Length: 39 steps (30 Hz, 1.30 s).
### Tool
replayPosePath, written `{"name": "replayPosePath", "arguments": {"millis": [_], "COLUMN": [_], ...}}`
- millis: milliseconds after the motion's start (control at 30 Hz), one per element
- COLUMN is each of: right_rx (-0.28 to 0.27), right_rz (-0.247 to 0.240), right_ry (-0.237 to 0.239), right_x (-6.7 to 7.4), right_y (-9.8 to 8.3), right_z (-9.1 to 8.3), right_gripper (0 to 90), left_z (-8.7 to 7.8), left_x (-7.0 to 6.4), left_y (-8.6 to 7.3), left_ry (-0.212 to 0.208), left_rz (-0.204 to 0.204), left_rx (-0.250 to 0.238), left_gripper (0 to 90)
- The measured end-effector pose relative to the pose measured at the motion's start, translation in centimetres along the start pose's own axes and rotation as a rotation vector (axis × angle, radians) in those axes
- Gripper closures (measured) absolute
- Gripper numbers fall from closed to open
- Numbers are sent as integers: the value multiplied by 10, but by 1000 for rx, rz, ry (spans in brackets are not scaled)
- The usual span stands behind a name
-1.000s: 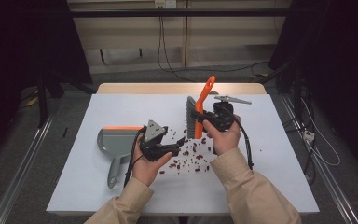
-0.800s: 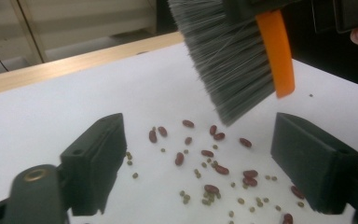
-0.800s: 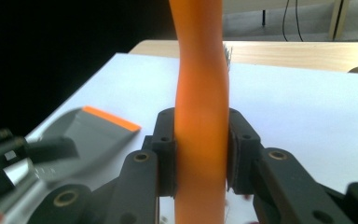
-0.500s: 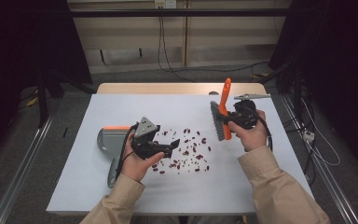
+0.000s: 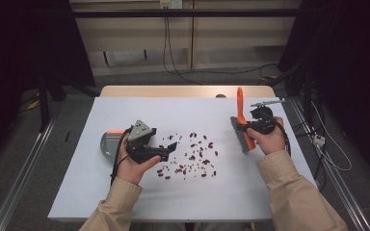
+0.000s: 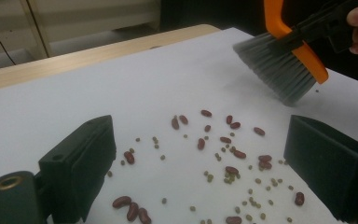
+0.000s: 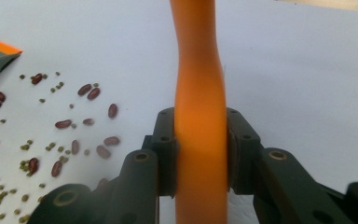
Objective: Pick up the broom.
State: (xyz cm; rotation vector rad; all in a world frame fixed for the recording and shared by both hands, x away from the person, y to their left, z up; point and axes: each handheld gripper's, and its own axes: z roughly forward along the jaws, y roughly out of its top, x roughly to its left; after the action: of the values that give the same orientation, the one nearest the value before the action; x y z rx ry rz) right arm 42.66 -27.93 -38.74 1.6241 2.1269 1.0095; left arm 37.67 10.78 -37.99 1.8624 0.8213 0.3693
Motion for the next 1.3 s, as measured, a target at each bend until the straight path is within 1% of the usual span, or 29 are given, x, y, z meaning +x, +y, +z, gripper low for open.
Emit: {"name": "replayPosePath", "arguments": {"millis": [33, 67, 100, 133, 200, 267, 300, 333, 467, 533, 567, 600, 667, 700, 733, 800, 833, 867, 900, 933, 967, 1033, 1100, 1167, 1200, 1300], "right_rx": [-14, -21, -25, -24, -22, -13, -14, -17, 1, 12, 10, 4, 25, 25, 7, -11, -26, -36, -57, -66, -74, -80, -88, -92, -96, -100], "right_rz": [-1, -13, -13, -14, -14, -29, -31, -42, -97, -113, -115, -113, -135, -147, -151, -127, -102, -88, -77, -75, -69, -60, -85, -100, -111, -141], "right_ry": [4, 5, -1, 1, 20, 7, 10, 5, -8, -28, -25, -27, -51, -59, -58, -91, -85, -75, -78, -86, -79, -57, -53, -45, -42, -51], "right_x": [-1, -3, -4, -5, -7, -7, -6, -5, 2, 5, 6, 7, 8, 9, 9, 10, 10, 11, 13, 16, 19, 25, 33, 42, 46, 55], "right_y": [-1, -1, -1, -1, -2, -2, -2, -2, -5, -9, -11, -14, -20, -24, -26, -28, -30, -31, -33, -35, -36, -36, -36, -36, -36, -36], "right_z": [2, 5, 7, 10, 16, 20, 22, 24, 30, 30, 29, 28, 26, 26, 26, 24, 24, 25, 25, 26, 27, 30, 33, 36, 38, 41], "right_gripper": [700, 701, 701, 701, 701, 699, 698, 696, 672, 658, 647, 661, 675, 688, 703, 712, 712, 713, 713, 714, 713, 714, 714, 714, 714, 714], "left_z": [-1, -2, -3, -3, -4, -5, -6, -6, -8, -9, -9, -9, -10, -11, -11, -12, -12, -12, -12, -12, -12, -13, -14, -15, -16, -17], "left_x": [0, 1, 1, 2, 4, 6, 6, 8, 11, 12, 12, 12, 13, 13, 14, 14, 14, 14, 15, 15, 15, 16, 17, 18, 19, 22], "left_y": [0, 0, -1, -1, -1, -2, -3, -3, -6, -6, -7, -7, -7, -8, -8, -8, -8, -8, -8, -9, -9, -10, -11, -13, -13, -15], "left_ry": [3, 4, 6, 7, 6, 12, 15, 16, 22, 26, 30, 29, 31, 34, 34, 39, 39, 42, 43, 41, 44, 45, 44, 47, 47, 52], "left_rz": [-1, -1, -1, 1, -6, -6, -9, -6, -6, -11, -12, -11, -13, -8, -11, -12, -12, -12, -6, -11, -16, -9, -12, -12, -4, -13], "left_rx": [-2, -2, -6, -5, -6, -4, -1, 1, 4, 5, 2, 0, 2, 3, 4, 2, 2, 2, 5, 5, 3, 10, 9, 9, 15, 12], "left_gripper": [89, 89, 89, 89, 89, 89, 89, 89, 89, 89, 89, 89, 89, 89, 89, 89, 89, 89, 89, 89, 89, 89, 89, 89, 89, 89]}}
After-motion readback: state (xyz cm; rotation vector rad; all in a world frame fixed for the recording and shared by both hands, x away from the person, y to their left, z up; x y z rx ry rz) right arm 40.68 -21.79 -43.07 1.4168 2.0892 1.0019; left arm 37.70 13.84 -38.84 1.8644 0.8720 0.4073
